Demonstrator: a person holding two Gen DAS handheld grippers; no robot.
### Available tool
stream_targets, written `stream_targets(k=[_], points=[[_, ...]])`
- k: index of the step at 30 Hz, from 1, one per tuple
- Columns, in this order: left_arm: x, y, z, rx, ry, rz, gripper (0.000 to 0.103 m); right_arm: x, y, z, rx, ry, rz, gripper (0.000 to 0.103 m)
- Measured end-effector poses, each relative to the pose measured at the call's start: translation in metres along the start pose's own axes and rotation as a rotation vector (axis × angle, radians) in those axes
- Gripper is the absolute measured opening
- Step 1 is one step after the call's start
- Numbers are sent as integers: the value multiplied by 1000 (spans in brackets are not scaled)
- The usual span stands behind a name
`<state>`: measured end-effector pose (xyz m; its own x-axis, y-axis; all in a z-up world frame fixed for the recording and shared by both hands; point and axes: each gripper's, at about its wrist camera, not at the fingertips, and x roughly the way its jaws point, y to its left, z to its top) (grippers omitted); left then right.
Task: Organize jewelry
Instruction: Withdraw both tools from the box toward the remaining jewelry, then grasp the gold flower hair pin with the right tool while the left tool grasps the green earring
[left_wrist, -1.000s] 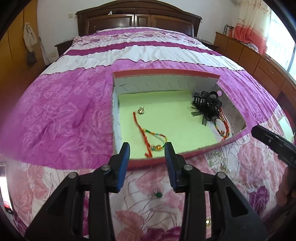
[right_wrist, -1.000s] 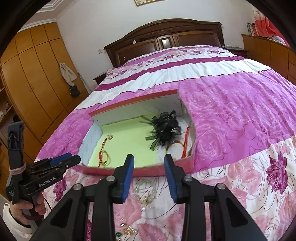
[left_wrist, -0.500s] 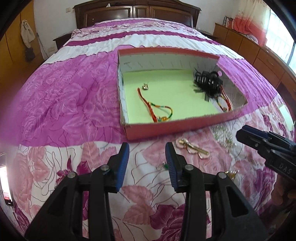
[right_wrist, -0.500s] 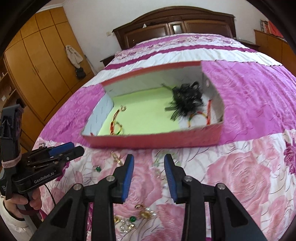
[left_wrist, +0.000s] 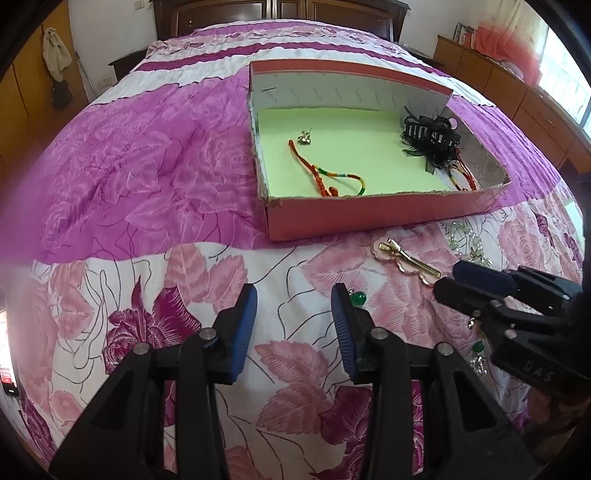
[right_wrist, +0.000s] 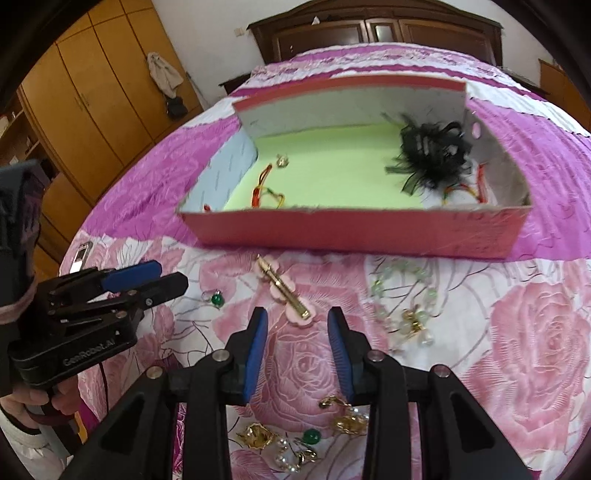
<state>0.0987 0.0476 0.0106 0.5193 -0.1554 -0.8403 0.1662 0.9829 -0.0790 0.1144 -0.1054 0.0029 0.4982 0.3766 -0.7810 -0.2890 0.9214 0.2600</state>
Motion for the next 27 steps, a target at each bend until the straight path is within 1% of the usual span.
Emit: stream_targets(k=[6, 7, 9, 14, 16, 17, 19, 27], points=[[3, 2, -5, -11, 7, -2, 34, 12, 3, 2, -18, 24, -12, 37], [4, 3, -5, -13, 9, -2, 34, 15, 4, 3, -26, 28, -15, 37], [5, 3, -6, -18, 12, -2, 34, 18, 6, 6, -42, 35, -13, 42], [5, 6, -8, -27, 16, 0, 35, 30, 10, 12, -70, 39, -20, 43], [5, 7, -9, -30, 16, 1, 35, 31, 10, 11, -73, 38, -24, 39], [5, 8, -10, -32, 17, 3, 35, 31, 11, 10, -78, 33, -28, 31], [5, 8, -10, -34, 19, 4, 35, 31, 10, 9, -80, 31, -29, 21], [2, 2, -11, -21, 13, -4, 35, 17, 3, 4, -42, 6, 21, 21]])
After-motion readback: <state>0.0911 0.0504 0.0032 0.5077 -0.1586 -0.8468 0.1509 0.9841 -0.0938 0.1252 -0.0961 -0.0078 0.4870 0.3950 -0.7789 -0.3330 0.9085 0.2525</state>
